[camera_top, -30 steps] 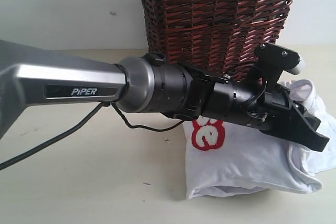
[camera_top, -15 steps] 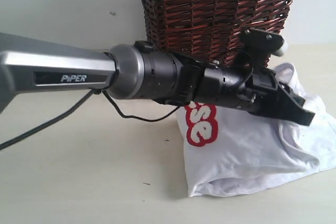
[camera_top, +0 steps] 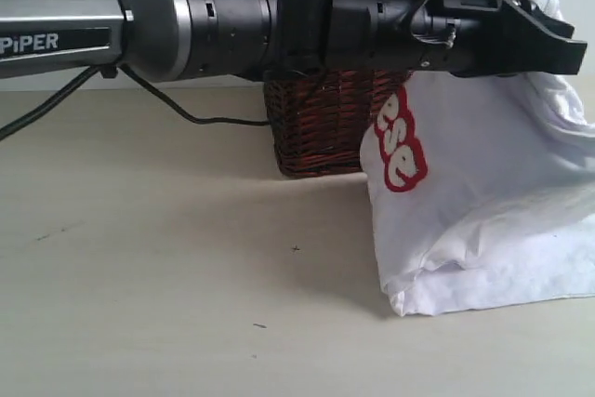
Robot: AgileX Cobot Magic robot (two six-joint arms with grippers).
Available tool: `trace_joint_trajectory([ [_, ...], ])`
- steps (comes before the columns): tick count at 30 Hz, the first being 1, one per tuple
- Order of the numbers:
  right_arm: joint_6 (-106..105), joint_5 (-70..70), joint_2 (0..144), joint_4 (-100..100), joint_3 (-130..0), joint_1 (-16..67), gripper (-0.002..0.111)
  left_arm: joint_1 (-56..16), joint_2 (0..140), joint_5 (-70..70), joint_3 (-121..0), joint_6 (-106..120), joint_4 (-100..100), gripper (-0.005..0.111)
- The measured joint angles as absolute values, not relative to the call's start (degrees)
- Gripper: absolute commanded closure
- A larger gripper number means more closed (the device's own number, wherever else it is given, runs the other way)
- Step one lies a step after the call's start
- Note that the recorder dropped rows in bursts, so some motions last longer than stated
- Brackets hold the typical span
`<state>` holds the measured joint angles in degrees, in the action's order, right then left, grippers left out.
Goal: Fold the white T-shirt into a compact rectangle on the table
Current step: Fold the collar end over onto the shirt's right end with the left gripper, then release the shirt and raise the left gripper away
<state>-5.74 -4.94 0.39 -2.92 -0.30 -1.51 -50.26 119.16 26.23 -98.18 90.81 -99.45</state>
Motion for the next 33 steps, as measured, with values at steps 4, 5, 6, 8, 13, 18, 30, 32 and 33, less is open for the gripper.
trace_joint_trajectory([
  [4,-5.7,-4.9,0.4,-2.9,-0.3,-1.5,0.108,-52.4,120.5,28.4,-98.2,90.8,-99.5,0.107],
  [5,-5.7,-4.9,0.4,-2.9,-0.3,-1.5,0.108,-53.0,121.1,29.1,-98.2,90.8,-99.5,0.107],
  [6,-5.7,-4.9,0.4,-2.9,-0.3,-1.5,0.108,-53.5,121.8,29.5,-98.2,90.8,-99.5,0.107],
  [8,-5.7,-4.9,0.4,-2.9,-0.3,-1.5,0.108,-54.7,123.3,29.6,-98.2,90.8,-99.5,0.107],
  [13,-5.7,-4.9,0.4,-2.9,-0.3,-1.5,0.108,-55.9,125.3,27.8,-98.2,90.8,-99.1,0.107],
  [18,-5.7,-4.9,0.4,-2.9,-0.3,-1.5,0.108,-55.9,125.9,26.9,-98.3,90.9,-99.3,0.106],
  [30,-5.7,-4.9,0.4,-2.9,-0.3,-1.5,0.108,-55.9,134.3,26.7,-105.0,90.9,-99.4,0.07],
  [32,-5.7,-4.9,0.4,-2.9,-0.3,-1.5,0.108,-55.9,136.3,26.7,-108.7,90.9,-99.4,0.069],
  [33,-5.7,-4.9,0.4,-2.9,-0.3,-1.5,0.108,-55.9,137.4,26.7,-110.8,90.9,-99.4,0.064],
])
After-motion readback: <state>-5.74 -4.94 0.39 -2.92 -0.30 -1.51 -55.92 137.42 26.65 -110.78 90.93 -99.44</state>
